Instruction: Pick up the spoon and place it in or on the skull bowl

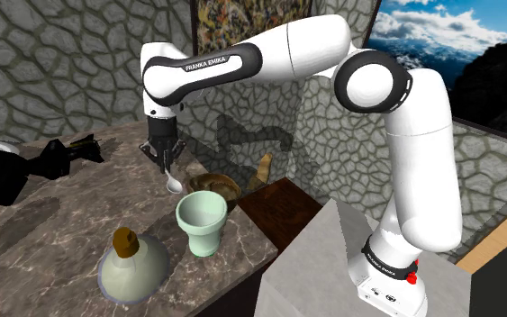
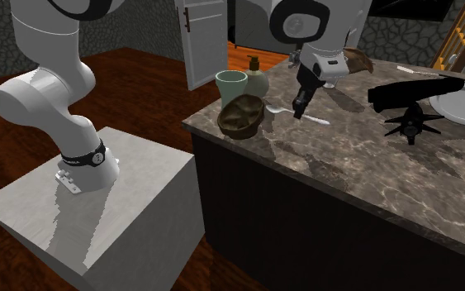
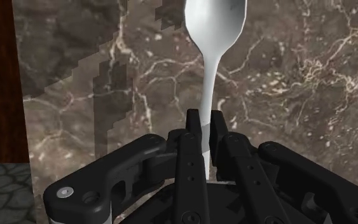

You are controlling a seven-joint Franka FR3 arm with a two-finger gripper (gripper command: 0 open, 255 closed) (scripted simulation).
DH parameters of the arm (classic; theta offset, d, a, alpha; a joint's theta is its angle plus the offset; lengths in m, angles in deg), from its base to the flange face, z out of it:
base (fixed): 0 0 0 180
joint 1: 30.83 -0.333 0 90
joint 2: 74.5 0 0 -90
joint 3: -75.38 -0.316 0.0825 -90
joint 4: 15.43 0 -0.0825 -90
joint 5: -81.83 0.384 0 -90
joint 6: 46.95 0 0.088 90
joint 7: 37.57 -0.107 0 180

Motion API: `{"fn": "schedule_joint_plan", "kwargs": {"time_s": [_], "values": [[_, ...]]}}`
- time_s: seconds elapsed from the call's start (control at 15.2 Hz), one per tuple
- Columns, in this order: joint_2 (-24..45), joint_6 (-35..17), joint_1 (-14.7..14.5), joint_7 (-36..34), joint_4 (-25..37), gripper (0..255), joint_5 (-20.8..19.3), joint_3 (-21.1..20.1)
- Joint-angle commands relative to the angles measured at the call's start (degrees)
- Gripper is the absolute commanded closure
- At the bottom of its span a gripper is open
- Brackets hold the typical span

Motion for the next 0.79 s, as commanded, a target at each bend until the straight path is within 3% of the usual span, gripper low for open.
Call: {"fn": "schedule_joint_plan", "kwargs": {"time_s": [0.0, 0.73], "values": [[-0.1, 1.6, 0.0, -0.2, 1.5, 255, 0.0, 0.0], [-1.0, 9.5, -0.2, -1.3, 8.7, 255, -0.1, -0.2]]}}
